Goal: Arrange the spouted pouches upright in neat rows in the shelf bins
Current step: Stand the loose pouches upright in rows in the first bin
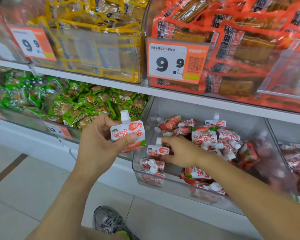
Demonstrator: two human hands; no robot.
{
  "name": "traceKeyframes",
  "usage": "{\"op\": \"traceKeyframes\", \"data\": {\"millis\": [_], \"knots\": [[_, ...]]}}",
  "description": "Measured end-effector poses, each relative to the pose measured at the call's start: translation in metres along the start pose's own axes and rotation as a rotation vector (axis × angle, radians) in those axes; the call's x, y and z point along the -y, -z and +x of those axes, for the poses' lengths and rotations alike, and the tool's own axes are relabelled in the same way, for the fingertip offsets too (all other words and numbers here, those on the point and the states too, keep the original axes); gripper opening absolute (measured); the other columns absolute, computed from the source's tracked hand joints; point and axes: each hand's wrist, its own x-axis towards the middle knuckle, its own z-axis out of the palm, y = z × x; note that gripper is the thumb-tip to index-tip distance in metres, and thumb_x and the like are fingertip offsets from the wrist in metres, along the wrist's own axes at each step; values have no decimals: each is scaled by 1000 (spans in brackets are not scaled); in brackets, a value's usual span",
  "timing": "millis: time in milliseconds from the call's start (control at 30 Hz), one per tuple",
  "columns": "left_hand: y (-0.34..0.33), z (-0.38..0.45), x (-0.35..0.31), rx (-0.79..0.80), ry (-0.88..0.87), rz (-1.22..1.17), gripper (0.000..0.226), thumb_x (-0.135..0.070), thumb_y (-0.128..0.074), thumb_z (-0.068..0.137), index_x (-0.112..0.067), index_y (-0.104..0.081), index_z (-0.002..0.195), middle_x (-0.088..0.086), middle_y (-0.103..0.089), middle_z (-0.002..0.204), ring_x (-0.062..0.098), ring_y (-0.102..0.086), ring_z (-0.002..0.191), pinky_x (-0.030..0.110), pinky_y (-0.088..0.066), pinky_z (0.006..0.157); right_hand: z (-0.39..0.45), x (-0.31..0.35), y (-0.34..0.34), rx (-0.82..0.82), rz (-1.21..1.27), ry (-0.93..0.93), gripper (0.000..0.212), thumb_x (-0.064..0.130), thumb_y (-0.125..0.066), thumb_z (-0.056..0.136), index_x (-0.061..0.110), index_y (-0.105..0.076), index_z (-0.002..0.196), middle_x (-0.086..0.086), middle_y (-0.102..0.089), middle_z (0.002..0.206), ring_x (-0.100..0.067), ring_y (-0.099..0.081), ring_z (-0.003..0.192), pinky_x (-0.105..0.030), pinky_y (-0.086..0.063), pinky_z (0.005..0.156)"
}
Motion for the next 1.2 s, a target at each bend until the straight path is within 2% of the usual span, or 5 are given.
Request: {"op": "traceKeyframes", "data": {"millis": [200,400,667,1000,1200], "knots": [[-2,1,-4,19,-19,-23,41,-27,-82,55,-8,-54,79,-11,-75,79,6,-72,70,20,-56,54,4,4,7,161,96,22,14,22,-65,94,28,-53,98,7,-66,109,9,-58,81,-27,-50,81],[-9,0,-6,-3,-37,-7,39,-30,-83,56,-12,-56,78,-15,-74,81,5,-71,73,20,-57,57,-4,-3,20,337,102,-22,53,5,-52,96,31,-43,142,-2,-49,147,-20,-53,128,-44,-45,107],[-33,-8,-13,22,-112,-125,35,-27,-83,58,-22,-59,83,-11,-71,83,8,-69,74,24,-57,62,-46,42,56,-105,556,207,74,12,-82,77,27,-46,140,7,-60,130,-9,-60,118,-38,-54,96],[-26,3,9,27,-208,335,61,-42,-77,76,-24,-52,127,-6,-50,121,5,-51,109,22,-45,91,-41,6,51,-446,214,72,25,28,-78,78,23,-63,98,6,-73,93,-12,-71,86,-45,-57,77],[-31,-1,21,180,-82,425,37,-12,-77,80,-20,-63,113,-24,-58,80,-16,-56,75,1,-44,64,-40,-15,79,-214,-213,-278,29,37,-75,77,11,-68,89,-4,-70,85,-20,-66,83,-32,-52,69]]}}
